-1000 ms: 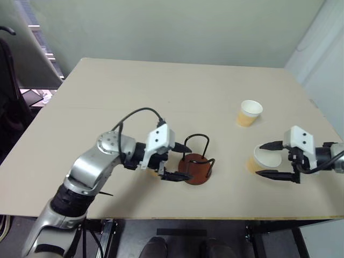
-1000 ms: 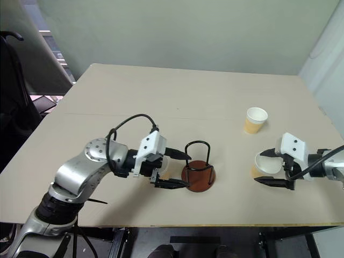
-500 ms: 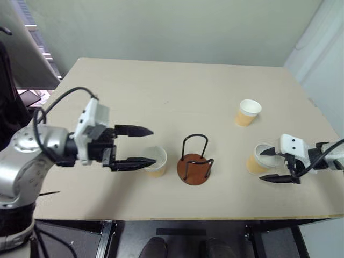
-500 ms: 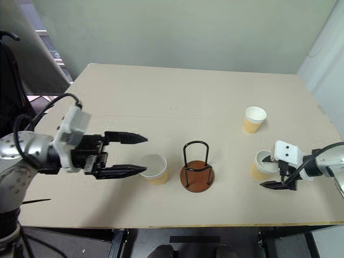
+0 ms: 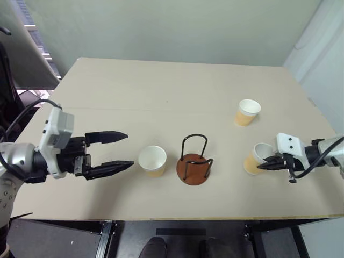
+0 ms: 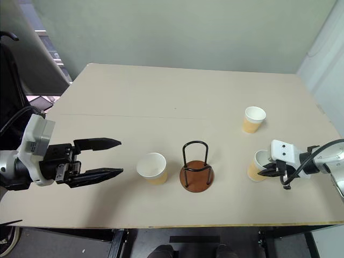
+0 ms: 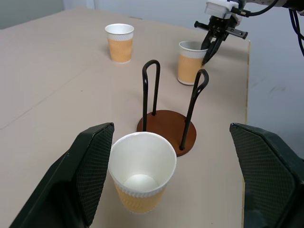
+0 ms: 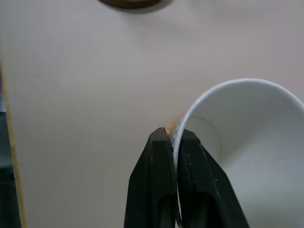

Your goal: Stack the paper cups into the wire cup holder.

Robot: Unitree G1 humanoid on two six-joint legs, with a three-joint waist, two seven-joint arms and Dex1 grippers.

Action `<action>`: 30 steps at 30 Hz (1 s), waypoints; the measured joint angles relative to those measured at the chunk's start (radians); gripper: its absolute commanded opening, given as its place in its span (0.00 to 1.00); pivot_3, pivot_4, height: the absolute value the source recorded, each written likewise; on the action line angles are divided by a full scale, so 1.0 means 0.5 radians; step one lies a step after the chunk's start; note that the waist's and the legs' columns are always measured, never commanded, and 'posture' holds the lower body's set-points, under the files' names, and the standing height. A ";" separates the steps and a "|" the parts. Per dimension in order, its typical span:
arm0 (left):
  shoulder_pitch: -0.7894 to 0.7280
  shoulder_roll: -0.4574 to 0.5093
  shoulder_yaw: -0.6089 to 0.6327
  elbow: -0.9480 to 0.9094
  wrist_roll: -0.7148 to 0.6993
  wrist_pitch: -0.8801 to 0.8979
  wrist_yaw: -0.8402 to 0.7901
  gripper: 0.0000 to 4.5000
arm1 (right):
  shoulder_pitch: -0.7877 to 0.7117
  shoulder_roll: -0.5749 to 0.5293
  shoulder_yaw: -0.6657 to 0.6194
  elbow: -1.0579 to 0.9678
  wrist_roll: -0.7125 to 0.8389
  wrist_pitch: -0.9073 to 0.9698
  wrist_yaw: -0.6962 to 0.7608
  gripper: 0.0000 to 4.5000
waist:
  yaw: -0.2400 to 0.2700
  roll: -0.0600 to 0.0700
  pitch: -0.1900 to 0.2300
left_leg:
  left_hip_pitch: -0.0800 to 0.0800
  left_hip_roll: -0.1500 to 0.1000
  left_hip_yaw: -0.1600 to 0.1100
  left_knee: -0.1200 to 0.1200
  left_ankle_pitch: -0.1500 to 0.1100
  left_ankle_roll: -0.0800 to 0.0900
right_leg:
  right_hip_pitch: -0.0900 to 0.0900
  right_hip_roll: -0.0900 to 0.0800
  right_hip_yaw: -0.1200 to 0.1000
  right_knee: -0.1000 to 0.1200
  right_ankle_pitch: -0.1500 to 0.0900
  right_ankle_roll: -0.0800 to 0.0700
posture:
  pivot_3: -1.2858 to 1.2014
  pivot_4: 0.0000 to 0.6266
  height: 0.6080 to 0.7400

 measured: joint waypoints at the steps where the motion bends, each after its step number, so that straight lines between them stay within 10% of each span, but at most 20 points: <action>1: 0.001 0.000 0.000 0.000 0.000 -0.001 0.003 0.93 | -0.013 -0.003 -0.002 -0.008 0.011 0.006 0.011 0.00 | -0.001 0.000 0.000 | 0.000 0.000 0.000 -0.001 0.000 0.000 | -0.001 0.000 0.000 0.000 0.000 0.000 | 0.52 0.24 1.00; 12: 0.034 0.035 0.005 0.018 0.021 -0.042 0.031 0.93 | -0.962 0.238 -0.090 -0.327 0.485 0.224 0.154 0.00 | -0.044 0.000 0.000 | -0.003 0.001 0.001 -0.016 0.007 -0.013 | -0.015 0.018 0.000 0.003 -0.002 -0.009 | 0.52 0.24 1.00; 30: 0.138 0.035 -0.014 -0.046 0.025 -0.058 0.114 0.93 | -0.964 0.511 0.303 -0.442 0.353 0.163 0.179 0.00 | -0.040 -0.001 0.000 | -0.003 0.025 -0.001 -0.015 0.005 -0.021 | -0.017 0.028 -0.002 0.004 0.000 -0.018 | 0.52 0.24 1.00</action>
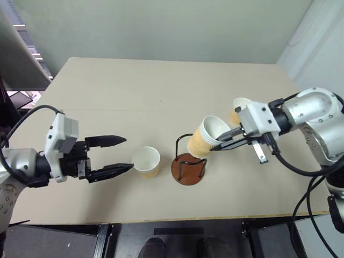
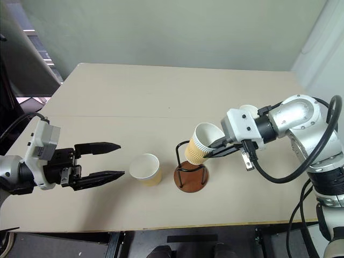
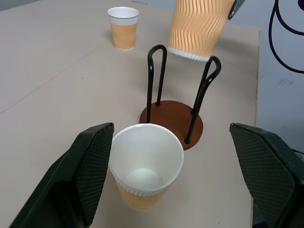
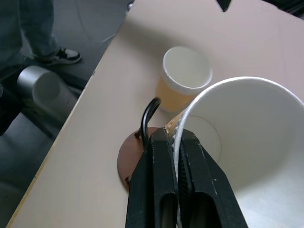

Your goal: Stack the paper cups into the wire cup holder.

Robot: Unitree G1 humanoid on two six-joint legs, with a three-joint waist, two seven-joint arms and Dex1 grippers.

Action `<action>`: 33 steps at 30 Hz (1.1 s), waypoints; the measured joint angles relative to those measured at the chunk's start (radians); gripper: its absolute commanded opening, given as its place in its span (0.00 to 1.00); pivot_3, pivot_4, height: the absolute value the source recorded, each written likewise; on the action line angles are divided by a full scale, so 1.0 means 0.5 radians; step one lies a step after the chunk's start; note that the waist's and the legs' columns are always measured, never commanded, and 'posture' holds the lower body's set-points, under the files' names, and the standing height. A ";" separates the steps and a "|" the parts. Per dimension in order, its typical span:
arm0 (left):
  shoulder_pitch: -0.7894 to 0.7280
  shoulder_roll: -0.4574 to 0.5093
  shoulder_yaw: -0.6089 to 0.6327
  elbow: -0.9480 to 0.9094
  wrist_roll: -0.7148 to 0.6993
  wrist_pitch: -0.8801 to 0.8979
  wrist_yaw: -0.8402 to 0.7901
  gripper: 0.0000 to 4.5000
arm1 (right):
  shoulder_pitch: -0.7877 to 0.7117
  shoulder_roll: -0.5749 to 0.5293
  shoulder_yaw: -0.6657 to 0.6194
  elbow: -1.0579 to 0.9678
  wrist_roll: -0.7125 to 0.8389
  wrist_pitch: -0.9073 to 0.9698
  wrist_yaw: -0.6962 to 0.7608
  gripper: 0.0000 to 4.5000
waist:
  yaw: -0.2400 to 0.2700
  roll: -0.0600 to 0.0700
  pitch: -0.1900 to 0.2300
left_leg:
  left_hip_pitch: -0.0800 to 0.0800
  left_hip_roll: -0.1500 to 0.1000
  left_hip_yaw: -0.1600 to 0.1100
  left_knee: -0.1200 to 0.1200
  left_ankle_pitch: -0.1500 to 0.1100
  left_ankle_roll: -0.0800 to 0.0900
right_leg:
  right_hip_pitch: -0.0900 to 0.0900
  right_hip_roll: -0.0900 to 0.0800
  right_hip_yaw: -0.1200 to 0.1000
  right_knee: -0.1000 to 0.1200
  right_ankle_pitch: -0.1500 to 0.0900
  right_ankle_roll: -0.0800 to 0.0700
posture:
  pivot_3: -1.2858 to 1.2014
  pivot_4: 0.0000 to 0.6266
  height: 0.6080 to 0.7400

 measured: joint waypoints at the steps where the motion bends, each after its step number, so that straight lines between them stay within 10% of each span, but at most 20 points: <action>1: 0.000 0.000 0.001 -0.005 -0.003 0.000 0.004 0.93 | 0.000 0.007 0.002 0.001 -0.014 -0.009 0.000 0.00 | 0.000 0.000 0.000 | 0.000 0.000 0.000 0.000 0.000 0.000 | 0.000 0.000 0.000 0.000 0.000 0.000 | 0.52 0.24 1.00; 7: 0.015 0.000 0.021 -0.022 -0.014 0.000 0.018 0.93 | 0.000 0.063 0.074 0.067 -0.099 -0.049 0.000 0.14 | -0.001 0.000 0.000 | 0.000 0.001 0.000 0.000 0.000 -0.001 | 0.000 0.000 0.000 0.000 0.000 -0.001 | 0.52 0.24 1.00; 18: -0.103 0.033 -0.116 0.037 0.054 -0.052 0.040 0.93 | 0.003 0.085 0.073 0.067 -0.140 -0.002 -0.026 0.99 | 0.007 0.000 0.000 | 0.001 0.000 -0.001 0.001 0.000 -0.001 | 0.000 0.000 0.000 0.001 0.000 -0.002 | 0.52 0.24 1.00; 33: -1.226 -0.176 -1.325 1.018 0.899 -0.451 -0.240 0.93 | 0.592 -0.252 -0.955 -0.222 0.614 0.549 -0.289 0.99 | 0.026 -0.001 0.000 | -0.007 0.000 0.003 0.001 0.000 -0.006 | -0.007 0.002 0.000 -0.004 0.003 0.001 | 0.52 0.24 1.00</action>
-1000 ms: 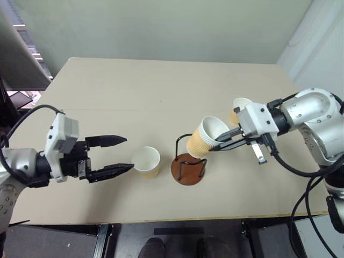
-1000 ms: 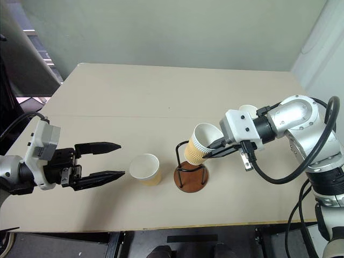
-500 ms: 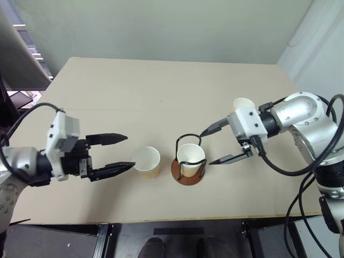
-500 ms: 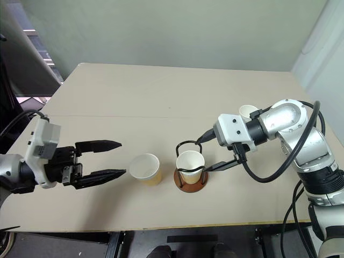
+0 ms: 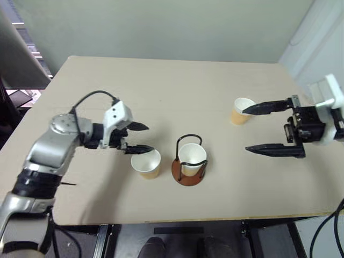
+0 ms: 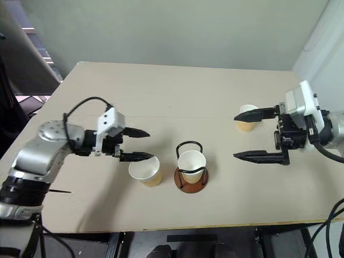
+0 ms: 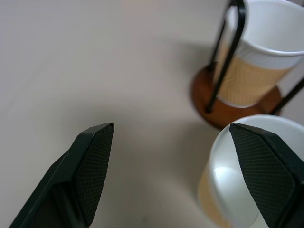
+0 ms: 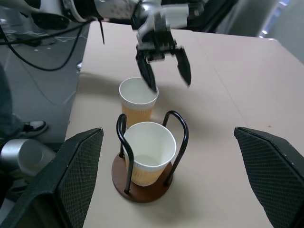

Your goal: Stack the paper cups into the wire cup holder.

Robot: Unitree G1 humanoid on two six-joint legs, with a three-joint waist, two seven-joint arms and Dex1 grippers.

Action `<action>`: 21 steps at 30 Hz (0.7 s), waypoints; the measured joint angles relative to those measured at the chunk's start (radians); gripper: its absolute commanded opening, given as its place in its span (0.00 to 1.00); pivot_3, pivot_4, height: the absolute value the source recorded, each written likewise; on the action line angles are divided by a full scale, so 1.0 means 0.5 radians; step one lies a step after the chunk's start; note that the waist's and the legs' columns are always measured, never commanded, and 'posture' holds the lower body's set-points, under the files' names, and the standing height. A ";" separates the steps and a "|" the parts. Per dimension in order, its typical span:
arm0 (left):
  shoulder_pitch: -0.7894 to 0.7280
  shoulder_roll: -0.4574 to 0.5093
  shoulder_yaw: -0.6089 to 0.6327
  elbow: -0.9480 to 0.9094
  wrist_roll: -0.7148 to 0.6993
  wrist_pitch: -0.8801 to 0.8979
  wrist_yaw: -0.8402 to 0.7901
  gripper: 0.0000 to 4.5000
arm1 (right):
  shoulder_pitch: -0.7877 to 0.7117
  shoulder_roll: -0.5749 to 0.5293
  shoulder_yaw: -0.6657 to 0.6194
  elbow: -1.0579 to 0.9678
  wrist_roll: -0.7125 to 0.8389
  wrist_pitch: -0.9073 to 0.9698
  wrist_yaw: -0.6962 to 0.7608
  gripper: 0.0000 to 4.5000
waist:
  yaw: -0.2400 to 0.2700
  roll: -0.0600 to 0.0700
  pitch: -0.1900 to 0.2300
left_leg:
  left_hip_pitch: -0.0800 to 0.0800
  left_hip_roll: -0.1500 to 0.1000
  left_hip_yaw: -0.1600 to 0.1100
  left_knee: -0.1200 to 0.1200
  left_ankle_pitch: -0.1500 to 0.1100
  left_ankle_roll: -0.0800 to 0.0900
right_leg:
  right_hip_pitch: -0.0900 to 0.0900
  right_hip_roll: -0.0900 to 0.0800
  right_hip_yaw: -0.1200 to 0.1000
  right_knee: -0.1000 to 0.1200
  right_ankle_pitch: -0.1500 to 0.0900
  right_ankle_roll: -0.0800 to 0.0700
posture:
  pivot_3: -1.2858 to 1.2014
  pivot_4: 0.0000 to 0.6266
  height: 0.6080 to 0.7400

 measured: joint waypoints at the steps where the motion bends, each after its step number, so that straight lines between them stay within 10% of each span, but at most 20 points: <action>1: -0.049 -0.007 -0.038 0.037 0.026 -0.025 -0.071 0.93 | 0.044 -0.006 -0.021 -0.043 0.019 0.016 -0.044 0.99 | -0.001 0.000 0.000 | 0.000 0.000 0.000 0.000 0.000 0.000 | -0.001 0.000 0.000 0.000 0.000 0.000 | 0.52 0.24 1.00; 13: -0.184 -0.013 -0.221 0.262 0.271 -0.269 -0.462 0.93 | 0.278 -0.063 -0.111 -0.202 0.091 0.030 -0.266 0.99 | 0.000 0.000 0.000 | -0.001 0.002 -0.005 0.005 0.000 0.002 | 0.001 -0.002 0.001 0.000 0.003 0.006 | 0.52 0.24 1.00; 21: -0.303 -0.147 -0.273 0.439 0.432 -0.390 -0.470 0.41 | 0.367 -0.090 -0.165 -0.268 0.118 0.007 -0.325 1.00 | 0.006 0.000 0.000 | -0.004 0.002 -0.005 0.008 -0.001 0.004 | 0.001 -0.002 0.001 -0.002 0.005 0.009 | 0.52 0.24 1.00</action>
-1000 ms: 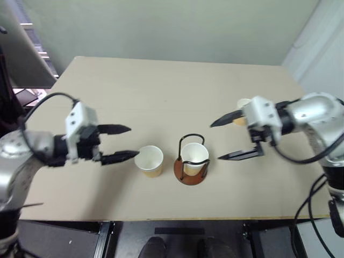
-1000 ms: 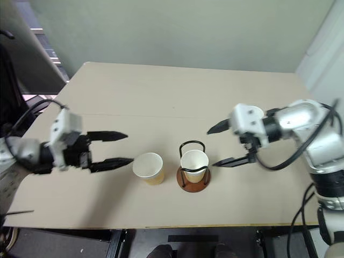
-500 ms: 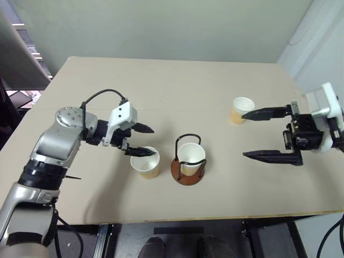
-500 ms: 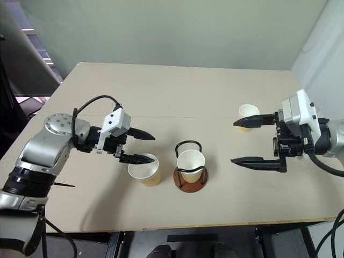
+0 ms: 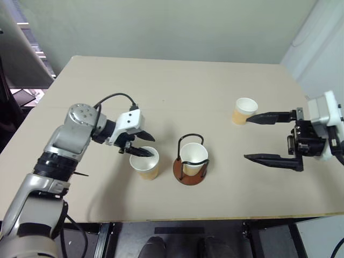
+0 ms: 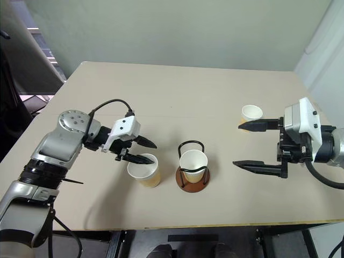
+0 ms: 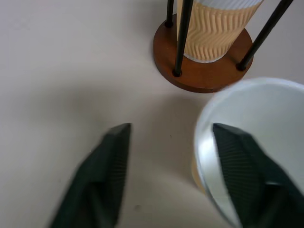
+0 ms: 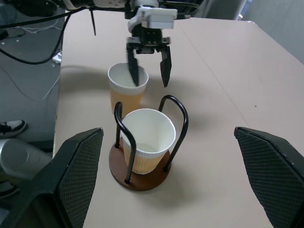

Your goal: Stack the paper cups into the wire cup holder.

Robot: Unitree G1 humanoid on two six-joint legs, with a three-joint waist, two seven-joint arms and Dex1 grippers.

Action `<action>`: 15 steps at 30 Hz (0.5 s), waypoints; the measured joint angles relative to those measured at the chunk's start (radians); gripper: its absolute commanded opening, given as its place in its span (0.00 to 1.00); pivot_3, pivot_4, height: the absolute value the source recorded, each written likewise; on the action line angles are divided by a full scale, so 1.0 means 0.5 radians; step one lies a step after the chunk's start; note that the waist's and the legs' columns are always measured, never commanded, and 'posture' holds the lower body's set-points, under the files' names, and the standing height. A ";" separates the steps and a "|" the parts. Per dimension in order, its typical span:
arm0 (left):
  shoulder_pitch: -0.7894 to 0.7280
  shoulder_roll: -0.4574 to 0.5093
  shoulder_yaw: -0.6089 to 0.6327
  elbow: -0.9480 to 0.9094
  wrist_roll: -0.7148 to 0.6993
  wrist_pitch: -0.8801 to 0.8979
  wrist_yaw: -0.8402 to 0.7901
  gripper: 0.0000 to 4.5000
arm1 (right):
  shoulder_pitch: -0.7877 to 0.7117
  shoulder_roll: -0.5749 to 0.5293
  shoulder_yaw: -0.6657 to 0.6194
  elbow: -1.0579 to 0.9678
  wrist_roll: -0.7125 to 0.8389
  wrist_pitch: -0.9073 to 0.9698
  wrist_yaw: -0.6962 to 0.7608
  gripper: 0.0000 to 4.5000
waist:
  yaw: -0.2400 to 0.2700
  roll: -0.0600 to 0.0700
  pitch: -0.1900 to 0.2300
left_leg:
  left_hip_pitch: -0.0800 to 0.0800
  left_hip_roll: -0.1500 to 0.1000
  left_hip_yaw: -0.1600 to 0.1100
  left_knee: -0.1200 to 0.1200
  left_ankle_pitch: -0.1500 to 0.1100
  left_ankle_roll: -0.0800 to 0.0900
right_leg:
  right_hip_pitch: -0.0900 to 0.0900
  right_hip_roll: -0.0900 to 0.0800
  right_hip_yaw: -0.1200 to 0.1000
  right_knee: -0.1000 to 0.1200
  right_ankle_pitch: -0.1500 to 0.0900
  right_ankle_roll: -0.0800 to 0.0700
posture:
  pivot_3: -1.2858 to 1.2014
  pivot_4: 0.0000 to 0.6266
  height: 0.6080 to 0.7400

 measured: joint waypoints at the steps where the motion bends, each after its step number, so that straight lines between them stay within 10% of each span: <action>1: -0.002 -0.001 0.000 0.006 0.001 -0.007 -0.010 0.33 | 0.000 -0.001 0.000 0.000 0.000 -0.002 -0.010 1.00 | 0.000 0.000 0.000 | 0.000 0.000 0.000 0.000 0.000 0.000 | 0.000 0.000 0.000 0.000 0.000 0.000 | 0.52 0.24 1.00; 5: -0.010 -0.001 0.001 0.014 0.001 -0.018 -0.040 0.00 | 0.001 -0.010 0.000 0.001 0.000 -0.020 -0.020 1.00 | -0.001 0.000 0.000 | 0.000 0.000 0.000 0.000 0.000 0.000 | 0.000 0.000 0.000 0.000 0.000 0.001 | 0.52 0.24 1.00; 15: -0.072 -0.027 0.085 0.013 -0.117 0.030 -0.100 0.00 | -0.004 -0.036 0.015 0.031 -0.016 -0.077 -0.020 1.00 | 0.004 0.000 0.000 | -0.002 0.000 -0.001 0.006 0.000 0.001 | 0.001 0.000 -0.001 0.000 0.001 0.003 | 0.52 0.24 1.00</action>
